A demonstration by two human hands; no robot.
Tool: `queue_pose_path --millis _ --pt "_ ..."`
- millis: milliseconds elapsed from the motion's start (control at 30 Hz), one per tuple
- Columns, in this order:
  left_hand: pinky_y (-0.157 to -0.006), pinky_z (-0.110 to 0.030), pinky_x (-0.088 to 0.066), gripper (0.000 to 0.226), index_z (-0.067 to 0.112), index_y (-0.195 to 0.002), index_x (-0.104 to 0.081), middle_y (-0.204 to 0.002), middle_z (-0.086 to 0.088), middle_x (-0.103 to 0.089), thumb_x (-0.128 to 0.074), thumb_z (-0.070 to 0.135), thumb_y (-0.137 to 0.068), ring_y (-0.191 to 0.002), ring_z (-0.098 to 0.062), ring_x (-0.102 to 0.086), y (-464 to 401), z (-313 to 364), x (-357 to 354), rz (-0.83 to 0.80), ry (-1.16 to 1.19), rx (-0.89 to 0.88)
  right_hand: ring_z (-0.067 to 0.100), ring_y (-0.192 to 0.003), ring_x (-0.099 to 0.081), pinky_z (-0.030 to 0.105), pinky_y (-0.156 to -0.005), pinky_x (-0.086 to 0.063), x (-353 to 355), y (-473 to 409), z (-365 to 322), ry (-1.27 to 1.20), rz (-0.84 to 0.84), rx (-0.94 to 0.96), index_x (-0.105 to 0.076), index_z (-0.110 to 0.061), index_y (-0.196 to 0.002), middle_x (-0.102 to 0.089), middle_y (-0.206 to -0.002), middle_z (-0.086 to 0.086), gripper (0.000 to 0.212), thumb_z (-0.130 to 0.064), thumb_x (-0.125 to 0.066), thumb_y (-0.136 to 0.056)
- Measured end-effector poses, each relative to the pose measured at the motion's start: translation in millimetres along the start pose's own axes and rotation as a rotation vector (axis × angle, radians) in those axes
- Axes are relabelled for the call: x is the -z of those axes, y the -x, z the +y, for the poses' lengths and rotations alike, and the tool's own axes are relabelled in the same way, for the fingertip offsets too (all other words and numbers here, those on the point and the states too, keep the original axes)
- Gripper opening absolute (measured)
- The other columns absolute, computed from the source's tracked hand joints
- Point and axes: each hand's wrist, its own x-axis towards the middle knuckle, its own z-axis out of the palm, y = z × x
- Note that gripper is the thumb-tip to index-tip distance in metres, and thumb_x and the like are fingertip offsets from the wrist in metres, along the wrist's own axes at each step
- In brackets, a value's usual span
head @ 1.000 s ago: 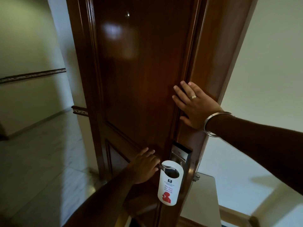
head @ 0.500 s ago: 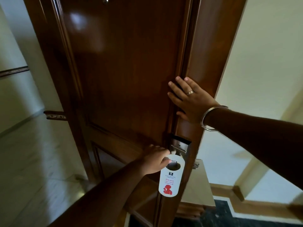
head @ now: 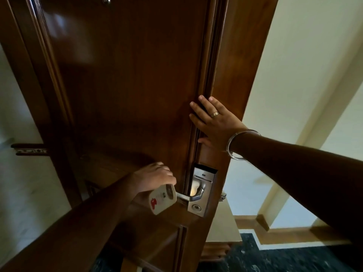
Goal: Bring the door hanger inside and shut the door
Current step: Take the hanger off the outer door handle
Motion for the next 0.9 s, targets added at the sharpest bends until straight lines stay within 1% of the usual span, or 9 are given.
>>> queue_pose_path --millis 100,167,300,400,500,600,700,767,900 --pt "-0.091 -0.030 -0.038 0.013 0.027 -0.108 -0.055 -0.106 0.004 -0.062 -0.052 0.024 -0.096 -0.105 -0.013 -0.053 19 -4 -6 -0.087 0.132 0.177 0.043 -0.144 0.003 0.054 -0.117 -0.005 1 0 -2 -0.014 -0.011 -0.012 -0.007 -0.013 -0.150 0.000 -0.160 0.019 0.081 -0.065 -0.021 -0.090" --pt "-0.084 -0.032 -0.046 0.009 0.021 -0.103 -0.056 -0.099 0.000 -0.062 -0.049 0.022 -0.098 -0.094 -0.016 -0.058 30 6 -14 -0.117 0.331 0.298 0.043 -0.144 0.002 0.054 -0.117 -0.005 0 1 -3 -0.016 -0.010 -0.031 -0.009 -0.014 -0.150 -0.001 -0.160 0.019 0.081 -0.066 -0.020 -0.089" --pt "-0.060 -0.012 -0.039 0.005 0.008 -0.091 -0.062 -0.080 -0.001 -0.064 -0.058 0.010 -0.093 -0.070 -0.009 -0.059 41 48 -22 0.148 0.807 0.481 0.043 -0.144 0.000 0.055 -0.116 -0.006 -1 -2 -8 -0.029 -0.034 -0.067 -0.014 -0.015 -0.150 -0.006 -0.160 0.016 0.082 -0.068 -0.021 -0.087" --pt "-0.059 -0.023 -0.042 0.011 -0.005 -0.097 -0.064 -0.082 -0.020 -0.066 -0.060 0.004 -0.094 -0.067 -0.015 -0.059 38 72 -17 0.330 0.954 0.499 0.043 -0.144 0.000 0.055 -0.116 -0.006 0 -3 -11 -0.043 -0.050 -0.088 -0.017 -0.017 -0.150 -0.008 -0.160 0.014 0.082 -0.067 -0.026 -0.086" --pt "-0.054 -0.024 -0.048 0.012 -0.003 -0.101 -0.064 -0.086 -0.019 -0.065 -0.060 0.006 -0.094 -0.069 -0.017 -0.060 31 79 -7 0.438 1.033 0.577 0.043 -0.145 0.000 0.055 -0.116 -0.005 2 0 -10 -0.086 -0.079 -0.062 -0.019 -0.020 -0.149 -0.007 -0.161 0.013 0.077 -0.062 -0.034 -0.087" --pt "-0.052 -0.020 -0.054 0.015 0.002 -0.105 -0.067 -0.093 -0.011 -0.066 -0.063 0.009 -0.093 -0.071 -0.016 -0.064 26 79 0 0.510 1.094 0.626 0.036 -0.145 -0.013 0.051 -0.115 -0.015 7 15 -21 -0.260 -0.131 0.051 -0.029 -0.024 -0.146 -0.017 -0.159 0.011 0.067 -0.058 -0.039 -0.089" --pt "-0.055 -0.023 -0.055 0.013 0.008 -0.103 -0.069 -0.093 -0.010 -0.070 -0.065 0.013 -0.092 -0.071 -0.015 -0.066 21 81 8 0.535 1.091 0.599 0.027 -0.121 -0.053 0.040 -0.095 -0.046 8 42 -41 -0.578 -0.217 0.139 -0.049 -0.026 -0.132 -0.055 -0.135 0.004 0.049 -0.050 -0.046 -0.089" --pt "-0.056 -0.028 -0.055 0.010 0.009 -0.100 -0.069 -0.090 -0.009 -0.070 -0.066 0.012 -0.092 -0.070 -0.014 -0.065 13 87 14 0.551 1.096 0.553 0.024 -0.107 -0.060 0.036 -0.089 -0.050 8 58 -49 -0.824 -0.327 0.101 -0.053 -0.026 -0.124 -0.063 -0.121 0.002 0.043 -0.049 -0.049 -0.088" --pt "-0.052 -0.018 -0.051 0.010 0.003 -0.099 -0.069 -0.081 -0.006 -0.068 -0.067 0.008 -0.090 -0.061 -0.004 -0.063 -14 111 25 0.582 1.165 0.487 0.021 -0.092 -0.063 0.030 -0.076 -0.047 1 78 -55 -1.028 -0.459 0.017 -0.063 -0.019 -0.108 -0.068 -0.103 0.002 0.032 -0.042 -0.058 -0.087"
